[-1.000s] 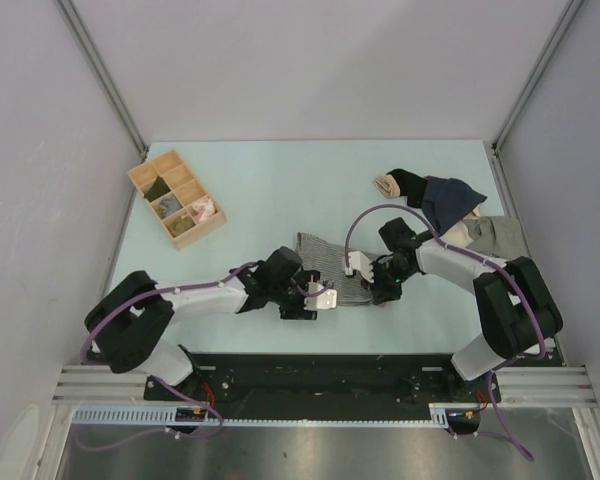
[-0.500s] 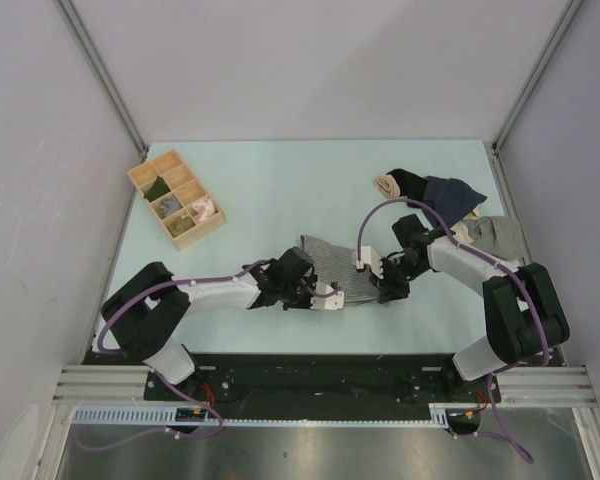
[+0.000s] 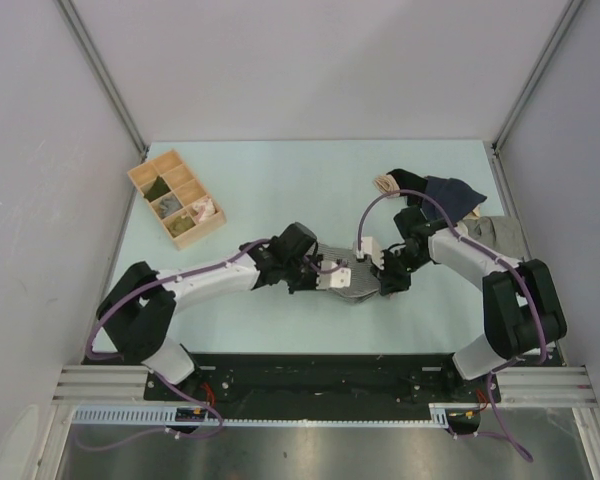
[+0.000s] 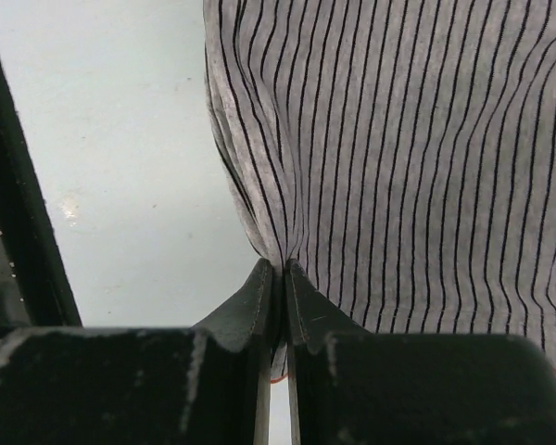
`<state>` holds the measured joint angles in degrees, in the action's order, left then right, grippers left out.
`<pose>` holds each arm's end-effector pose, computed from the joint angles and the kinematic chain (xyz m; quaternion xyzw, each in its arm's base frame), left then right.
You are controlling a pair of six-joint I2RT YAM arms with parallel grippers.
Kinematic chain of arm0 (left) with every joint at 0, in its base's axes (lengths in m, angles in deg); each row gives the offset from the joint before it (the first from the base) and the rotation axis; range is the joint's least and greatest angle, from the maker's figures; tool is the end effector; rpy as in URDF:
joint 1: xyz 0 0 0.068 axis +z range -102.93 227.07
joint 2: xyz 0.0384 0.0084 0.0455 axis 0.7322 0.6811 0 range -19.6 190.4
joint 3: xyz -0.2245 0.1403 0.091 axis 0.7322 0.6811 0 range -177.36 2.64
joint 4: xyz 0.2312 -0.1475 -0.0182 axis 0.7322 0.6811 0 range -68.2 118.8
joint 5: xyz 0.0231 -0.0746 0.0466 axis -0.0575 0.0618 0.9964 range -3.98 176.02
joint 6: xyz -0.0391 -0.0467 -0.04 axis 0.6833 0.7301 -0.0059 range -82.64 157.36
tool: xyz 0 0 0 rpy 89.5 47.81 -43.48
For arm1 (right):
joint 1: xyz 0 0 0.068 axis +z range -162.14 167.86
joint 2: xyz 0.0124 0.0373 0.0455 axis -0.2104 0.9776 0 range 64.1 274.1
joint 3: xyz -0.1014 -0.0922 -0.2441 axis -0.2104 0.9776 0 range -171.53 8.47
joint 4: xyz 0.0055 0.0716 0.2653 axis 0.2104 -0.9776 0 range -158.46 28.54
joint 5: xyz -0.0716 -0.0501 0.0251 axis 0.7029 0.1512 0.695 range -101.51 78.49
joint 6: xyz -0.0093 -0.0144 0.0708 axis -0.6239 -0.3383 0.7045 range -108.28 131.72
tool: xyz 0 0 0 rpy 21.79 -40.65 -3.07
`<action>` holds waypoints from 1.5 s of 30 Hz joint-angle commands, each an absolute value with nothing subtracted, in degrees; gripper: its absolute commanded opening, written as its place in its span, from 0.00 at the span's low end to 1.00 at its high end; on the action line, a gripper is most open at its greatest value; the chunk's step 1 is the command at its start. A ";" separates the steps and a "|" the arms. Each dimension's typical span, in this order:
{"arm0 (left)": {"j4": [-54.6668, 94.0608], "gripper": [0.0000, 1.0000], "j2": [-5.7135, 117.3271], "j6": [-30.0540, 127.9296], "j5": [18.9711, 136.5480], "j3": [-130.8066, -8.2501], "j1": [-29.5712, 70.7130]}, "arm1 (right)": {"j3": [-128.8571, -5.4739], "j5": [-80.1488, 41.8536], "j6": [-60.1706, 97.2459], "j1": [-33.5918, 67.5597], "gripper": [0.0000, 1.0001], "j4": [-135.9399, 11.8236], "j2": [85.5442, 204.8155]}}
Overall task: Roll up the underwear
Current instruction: Fold the underwear at the center of the board.
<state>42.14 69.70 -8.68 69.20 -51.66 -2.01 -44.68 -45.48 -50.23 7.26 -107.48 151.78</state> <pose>0.2084 -0.2673 0.1767 0.7263 0.6051 -0.1474 0.2909 0.2500 0.1239 0.1645 -0.6395 0.7071 0.2428 0.1790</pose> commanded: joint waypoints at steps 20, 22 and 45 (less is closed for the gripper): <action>48.61 0.00 79.00 -7.56 61.59 -66.43 8.48 | -60.60 -39.46 -45.67 4.99 0.08 -111.12 160.94; 49.05 0.00 80.76 -6.85 61.59 -69.42 9.27 | -62.36 -38.58 -44.88 4.82 0.08 -111.47 163.93; 52.47 0.00 98.25 -0.18 66.41 -82.61 14.20 | -78.71 -38.75 -34.07 0.95 0.12 -114.45 176.24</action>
